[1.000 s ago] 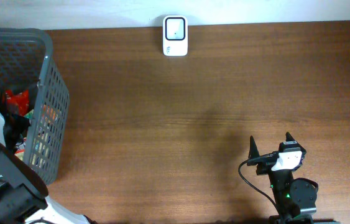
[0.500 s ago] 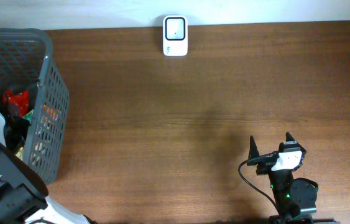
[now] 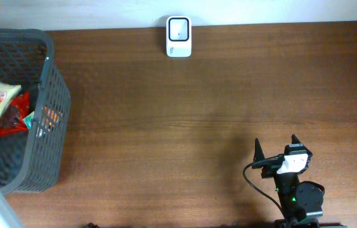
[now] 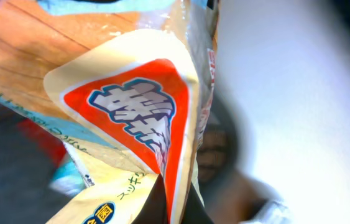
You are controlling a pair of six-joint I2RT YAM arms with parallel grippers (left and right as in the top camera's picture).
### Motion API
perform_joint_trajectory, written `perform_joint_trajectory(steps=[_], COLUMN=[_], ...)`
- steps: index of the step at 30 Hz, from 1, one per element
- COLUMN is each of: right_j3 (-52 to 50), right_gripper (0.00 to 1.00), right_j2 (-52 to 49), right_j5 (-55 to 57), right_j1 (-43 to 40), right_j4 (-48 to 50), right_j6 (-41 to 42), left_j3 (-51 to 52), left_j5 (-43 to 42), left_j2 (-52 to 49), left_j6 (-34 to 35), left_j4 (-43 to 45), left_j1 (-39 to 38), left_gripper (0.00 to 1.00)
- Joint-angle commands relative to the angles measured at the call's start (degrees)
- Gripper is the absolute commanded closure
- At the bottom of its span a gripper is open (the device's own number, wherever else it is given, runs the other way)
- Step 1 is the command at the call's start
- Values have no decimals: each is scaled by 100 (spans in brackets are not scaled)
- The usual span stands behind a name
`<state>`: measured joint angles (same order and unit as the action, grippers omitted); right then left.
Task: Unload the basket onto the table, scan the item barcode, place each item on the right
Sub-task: 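Grasp the yellow chip bag with the left gripper and lift it, then carry the yellow bag to the table centre and release it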
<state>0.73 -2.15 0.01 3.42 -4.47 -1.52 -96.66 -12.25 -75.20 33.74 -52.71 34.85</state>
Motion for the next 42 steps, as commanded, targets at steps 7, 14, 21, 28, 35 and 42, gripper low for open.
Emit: perform_joint_trajectory(steps=[7,14,21,28,35,42], right_j3=[-42,-42,-42,-42,-42,-42], right_gripper=[2,2,2,2,2,2], right_j2=[28,28,28,26,28,26], right_j5=[48,48,48,50,48,48], right_j1=[37,37,37,37,37,37], right_j4=[-24,-24,-24,-24,-24,-24], right_j6=[2,2,4,2,4,2], left_j3=[-87,-87,-87,-87,-87,-90], left_j5=[-1493,-216,1156,1333,833,800], left_j2=[1220,302,-1405,-3239,-3936,-4109], left_j6=[-107,-498,-1552,-1561,-1539,-1499], left_j4=[149,120,131,304,426,428], left_j1=[-2284,-4964,-6577,-6994,-7283,-7460], left_gripper=[100,100,100,100,100,20])
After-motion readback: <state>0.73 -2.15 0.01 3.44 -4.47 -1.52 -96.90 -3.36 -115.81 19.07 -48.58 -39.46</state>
